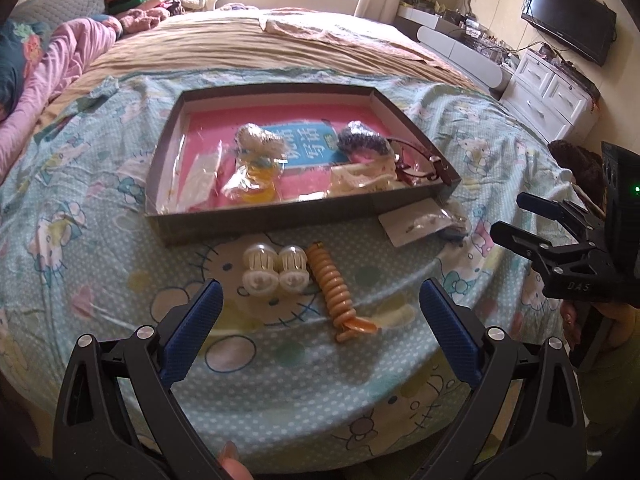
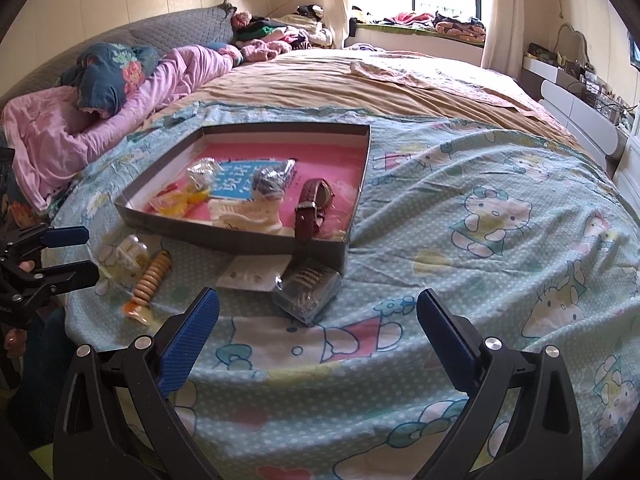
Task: Organize jewelry
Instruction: 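Grasp the orange spiral hair tie with the left gripper while the right grasps the clear rhinestone clip box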
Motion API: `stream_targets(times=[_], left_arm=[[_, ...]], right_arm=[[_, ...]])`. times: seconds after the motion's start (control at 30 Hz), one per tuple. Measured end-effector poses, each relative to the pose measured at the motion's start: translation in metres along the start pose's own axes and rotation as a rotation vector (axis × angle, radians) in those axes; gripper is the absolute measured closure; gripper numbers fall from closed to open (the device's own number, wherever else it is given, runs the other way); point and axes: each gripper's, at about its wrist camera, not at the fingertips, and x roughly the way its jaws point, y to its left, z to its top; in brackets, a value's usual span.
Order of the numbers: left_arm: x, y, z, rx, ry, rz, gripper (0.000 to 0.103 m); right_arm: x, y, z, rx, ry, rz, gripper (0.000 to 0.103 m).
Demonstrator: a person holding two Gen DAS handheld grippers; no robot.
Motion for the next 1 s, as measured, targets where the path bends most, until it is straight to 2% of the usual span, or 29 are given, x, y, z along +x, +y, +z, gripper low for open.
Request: stream_targets(times=[0.1,0.17,0.4,0.43,0.73,0.83,0.9,0.97,1.0], left_arm=[[0.004,0.000,-0.005,-0.018,0.023,-0.022,0.011],[0.007,-0.001,-0.008,-0.017,0.036,-0.029,0.016],[0.020,-0.017,-0.017,0.015,0.076,-0.064,0.059],[0.022,-0.019,-0.018,0.020,0.082,-0.068,0.062],[0.034,-0.016,-0.016,0.000,0.088,-0.069,0.063],[0.038,-0.014,-0.015,-0.012,0.094,-0.071,0.063],[0.040,-0.014,-0.015,-0.017,0.096,-0.068,0.063],[0.043,-0.016,-0.014,-0.013,0.097,-0.064,0.063],[0.044,-0.016,-0.014,-0.010,0.096,-0.062,0.063]], right_arm=[[0.010,-0.001,-0.004,-0.017,0.025,-0.008,0.005],[0.016,-0.002,-0.006,-0.024,0.040,-0.014,0.005],[0.038,-0.001,-0.010,-0.056,0.083,-0.029,0.005],[0.041,0.000,-0.009,-0.063,0.088,-0.030,0.005],[0.066,0.005,0.000,-0.109,0.113,-0.038,0.006],[0.073,0.007,0.003,-0.117,0.128,-0.014,0.019],[0.074,0.008,0.004,-0.113,0.124,-0.003,0.022],[0.074,0.009,0.005,-0.103,0.121,0.031,0.038],[0.074,0.010,0.005,-0.101,0.117,0.048,0.042]])
